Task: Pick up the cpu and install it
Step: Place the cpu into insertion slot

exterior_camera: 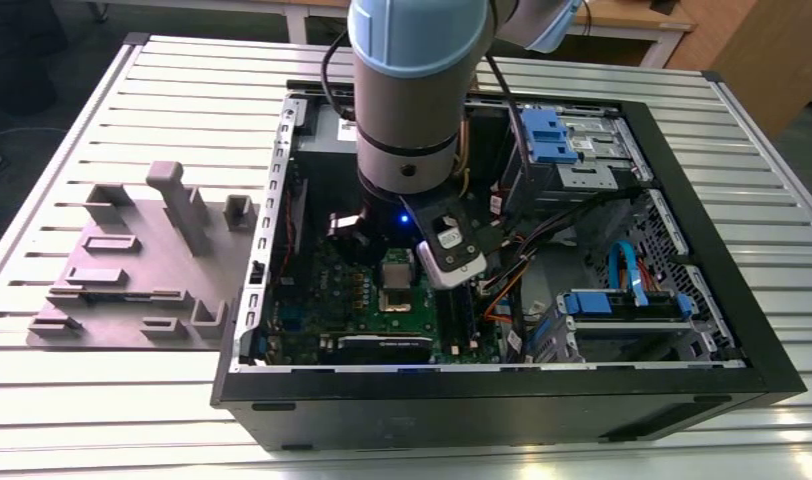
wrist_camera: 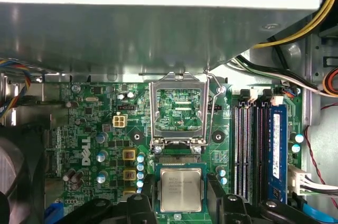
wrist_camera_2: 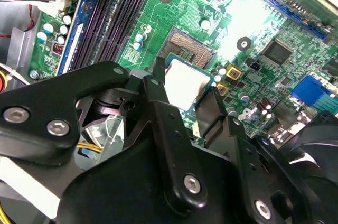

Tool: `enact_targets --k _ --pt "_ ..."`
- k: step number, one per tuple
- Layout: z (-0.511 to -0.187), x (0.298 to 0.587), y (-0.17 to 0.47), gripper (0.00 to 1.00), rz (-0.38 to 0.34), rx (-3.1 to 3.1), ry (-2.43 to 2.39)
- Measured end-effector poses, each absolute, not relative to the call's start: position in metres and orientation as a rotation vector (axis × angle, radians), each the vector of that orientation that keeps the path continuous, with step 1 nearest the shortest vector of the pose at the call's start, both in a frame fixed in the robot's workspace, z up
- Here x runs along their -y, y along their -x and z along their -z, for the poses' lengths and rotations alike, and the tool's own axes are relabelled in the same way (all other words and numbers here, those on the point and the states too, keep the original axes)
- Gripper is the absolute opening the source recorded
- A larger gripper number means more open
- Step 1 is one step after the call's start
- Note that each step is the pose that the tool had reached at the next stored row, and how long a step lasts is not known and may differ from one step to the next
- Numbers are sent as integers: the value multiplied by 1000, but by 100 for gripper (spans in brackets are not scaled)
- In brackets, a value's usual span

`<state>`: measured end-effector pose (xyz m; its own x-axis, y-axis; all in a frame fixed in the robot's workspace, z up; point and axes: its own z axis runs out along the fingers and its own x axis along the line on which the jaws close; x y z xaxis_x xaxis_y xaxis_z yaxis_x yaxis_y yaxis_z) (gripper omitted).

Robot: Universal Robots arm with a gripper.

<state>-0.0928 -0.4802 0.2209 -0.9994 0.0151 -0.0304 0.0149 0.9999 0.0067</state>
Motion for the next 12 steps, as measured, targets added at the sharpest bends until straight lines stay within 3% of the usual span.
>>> enact_targets --k 12 --pt "-206 483 93 47 -5 -3117 -23"
